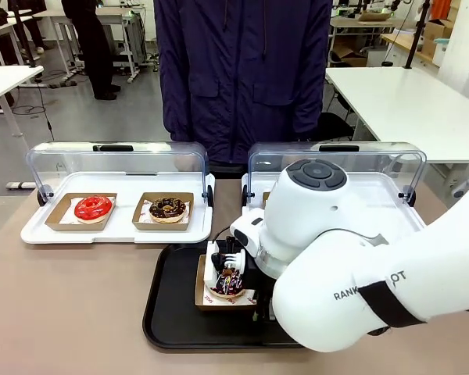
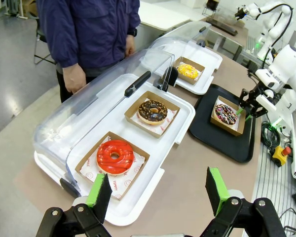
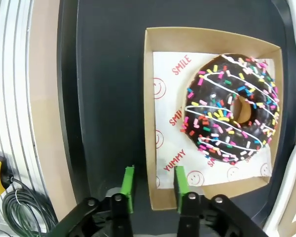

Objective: Move the fourth donut from the left to the tray.
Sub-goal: Pick up the Paper togo box containing the Donut indicated by the person and place it on the Handle tray.

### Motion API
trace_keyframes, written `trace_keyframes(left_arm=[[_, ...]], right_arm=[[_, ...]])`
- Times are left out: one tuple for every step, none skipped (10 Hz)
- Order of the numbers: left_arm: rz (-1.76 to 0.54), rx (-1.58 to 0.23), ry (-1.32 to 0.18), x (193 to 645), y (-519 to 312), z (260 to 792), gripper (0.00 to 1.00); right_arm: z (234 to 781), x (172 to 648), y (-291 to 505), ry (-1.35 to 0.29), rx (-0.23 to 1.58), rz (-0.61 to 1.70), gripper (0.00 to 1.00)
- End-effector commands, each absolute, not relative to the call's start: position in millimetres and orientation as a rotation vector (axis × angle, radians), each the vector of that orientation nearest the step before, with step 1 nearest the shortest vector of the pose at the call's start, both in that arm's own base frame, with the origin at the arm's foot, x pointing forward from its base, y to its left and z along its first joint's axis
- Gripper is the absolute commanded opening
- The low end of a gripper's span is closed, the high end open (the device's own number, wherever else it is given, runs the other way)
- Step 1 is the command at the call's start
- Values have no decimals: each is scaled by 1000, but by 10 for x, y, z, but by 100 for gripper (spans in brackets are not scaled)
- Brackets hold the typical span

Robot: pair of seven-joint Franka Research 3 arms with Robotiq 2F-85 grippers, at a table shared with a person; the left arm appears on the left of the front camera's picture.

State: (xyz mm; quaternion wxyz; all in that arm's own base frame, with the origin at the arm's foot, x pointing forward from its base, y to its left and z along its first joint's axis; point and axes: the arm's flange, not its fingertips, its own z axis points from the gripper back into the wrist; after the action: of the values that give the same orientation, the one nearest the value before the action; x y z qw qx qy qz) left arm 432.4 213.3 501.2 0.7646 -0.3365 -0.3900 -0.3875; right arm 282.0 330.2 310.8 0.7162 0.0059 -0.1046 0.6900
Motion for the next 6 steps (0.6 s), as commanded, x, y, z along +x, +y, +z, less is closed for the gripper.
trace_keyframes(left_arm=[[-851,-734,-837,4309,2137,5017,100],[-851,-734,-837,4309,2137,5017,100],[-851,-734,-837,4309,2137,5017,100],[-851,-734,-837,4309,2137,5017,100],[-851,-734,-837,4309,2137,5017,100],[-851,-734,-837,4309,2137,5017,100]], right_arm=[[3381,2685,2997,-247,33,1521,83],[3514,2683,2955,-258,46,1514,93],[3653,2679,2915,-267,65,1516,100],[3799,2678,2873,-276,68,1512,100],[3891,2687,2857,-278,84,1518,100],[3957,2697,2844,-284,80,1513,100]])
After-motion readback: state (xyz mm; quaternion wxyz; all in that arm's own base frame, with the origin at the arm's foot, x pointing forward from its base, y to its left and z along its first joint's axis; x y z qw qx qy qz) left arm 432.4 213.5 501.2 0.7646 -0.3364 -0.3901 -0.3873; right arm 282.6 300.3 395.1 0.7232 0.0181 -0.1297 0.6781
